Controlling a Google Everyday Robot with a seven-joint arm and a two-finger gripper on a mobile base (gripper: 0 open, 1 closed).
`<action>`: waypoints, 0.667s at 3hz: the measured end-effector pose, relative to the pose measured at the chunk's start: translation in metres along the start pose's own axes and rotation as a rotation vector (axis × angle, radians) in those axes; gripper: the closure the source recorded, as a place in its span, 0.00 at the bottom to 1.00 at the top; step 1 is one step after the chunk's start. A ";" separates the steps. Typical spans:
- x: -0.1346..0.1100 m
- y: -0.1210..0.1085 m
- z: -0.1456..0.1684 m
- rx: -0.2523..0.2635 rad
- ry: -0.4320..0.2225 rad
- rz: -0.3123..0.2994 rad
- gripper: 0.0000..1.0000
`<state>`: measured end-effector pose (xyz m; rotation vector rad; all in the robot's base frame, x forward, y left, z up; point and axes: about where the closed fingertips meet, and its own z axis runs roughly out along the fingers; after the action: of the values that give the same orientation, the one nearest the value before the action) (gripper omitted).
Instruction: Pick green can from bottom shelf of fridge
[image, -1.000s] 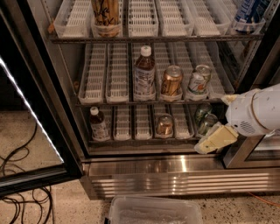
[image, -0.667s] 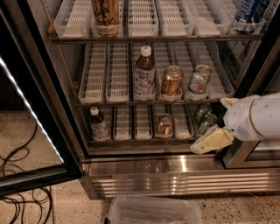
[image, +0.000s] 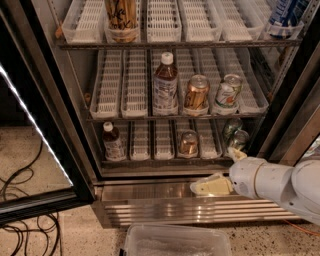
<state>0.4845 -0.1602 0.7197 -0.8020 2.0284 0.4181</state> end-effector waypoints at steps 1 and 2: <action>0.018 -0.001 0.020 0.068 -0.128 0.097 0.00; 0.001 -0.004 0.028 0.105 -0.186 0.108 0.00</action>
Offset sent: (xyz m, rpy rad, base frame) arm 0.0048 0.0025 -0.0218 0.1015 -0.0504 -0.0883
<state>0.5038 -0.1476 0.7036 -0.5700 1.9081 0.4271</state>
